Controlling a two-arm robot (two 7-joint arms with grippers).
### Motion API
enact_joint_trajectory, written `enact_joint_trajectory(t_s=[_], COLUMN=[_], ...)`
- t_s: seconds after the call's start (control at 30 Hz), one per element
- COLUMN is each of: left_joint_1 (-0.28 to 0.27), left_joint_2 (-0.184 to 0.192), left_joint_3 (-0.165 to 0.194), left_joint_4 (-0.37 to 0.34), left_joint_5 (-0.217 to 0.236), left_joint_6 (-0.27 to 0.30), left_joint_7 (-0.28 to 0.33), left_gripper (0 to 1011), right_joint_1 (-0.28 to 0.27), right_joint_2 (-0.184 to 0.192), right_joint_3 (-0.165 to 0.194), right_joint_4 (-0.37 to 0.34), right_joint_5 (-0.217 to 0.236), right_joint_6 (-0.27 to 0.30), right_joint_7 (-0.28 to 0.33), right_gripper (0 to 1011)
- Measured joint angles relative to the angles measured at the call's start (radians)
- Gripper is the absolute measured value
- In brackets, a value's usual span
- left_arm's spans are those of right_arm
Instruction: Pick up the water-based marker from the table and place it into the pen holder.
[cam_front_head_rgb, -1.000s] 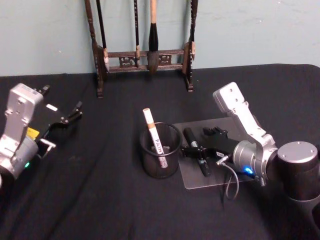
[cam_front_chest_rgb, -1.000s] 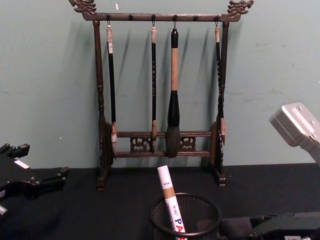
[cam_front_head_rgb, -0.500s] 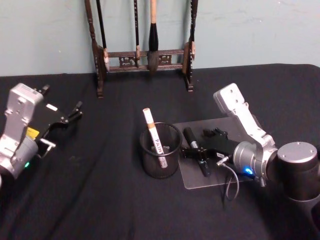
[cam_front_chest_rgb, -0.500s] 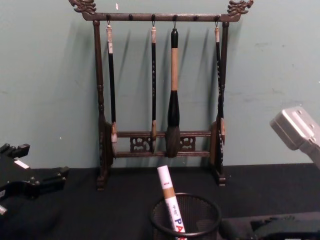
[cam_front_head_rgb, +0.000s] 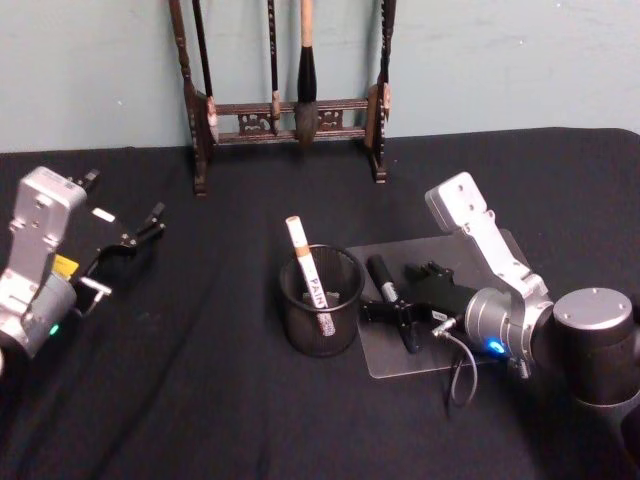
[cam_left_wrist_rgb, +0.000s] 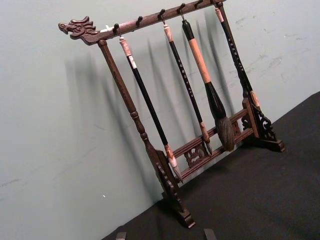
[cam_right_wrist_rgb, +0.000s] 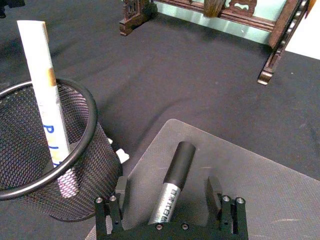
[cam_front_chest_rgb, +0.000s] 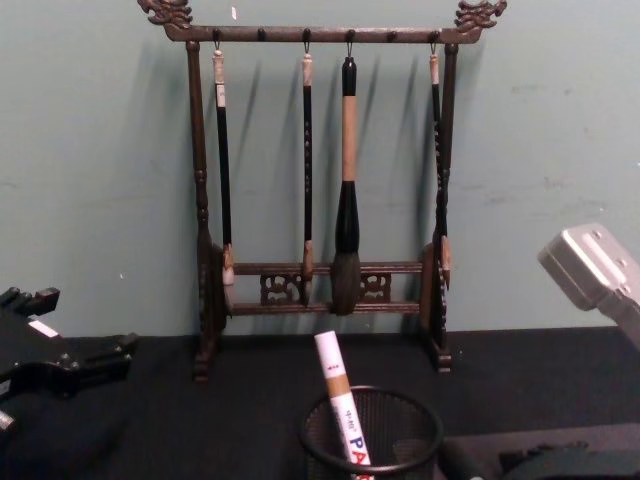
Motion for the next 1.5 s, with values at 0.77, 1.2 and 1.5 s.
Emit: enact_joint_trajectory(t_s=[0.77,1.2,1.5], left_joint_1=[0.0,0.0,0.0], left_joint_2=[0.0,0.0,0.0], left_joint_3=[0.0,0.0,0.0], left_joint_4=[0.0,0.0,0.0], left_joint_5=[0.0,0.0,0.0], left_joint_6=[0.0,0.0,0.0], left_joint_7=[0.0,0.0,0.0], left_gripper=[1001,1001,1001], right_joint_1=[-0.009,-0.009,-0.008], right_joint_2=[-0.002,-0.001,-0.001], right_joint_3=[-0.001,0.0,0.0], right_joint_4=[0.001,0.0,0.0], right_joint_5=[-0.006,-0.006,-0.005], right_joint_6=[0.003,0.003,0.003], right_joint_7=[0.002,0.001,0.001], right_gripper=[1000,1000,869])
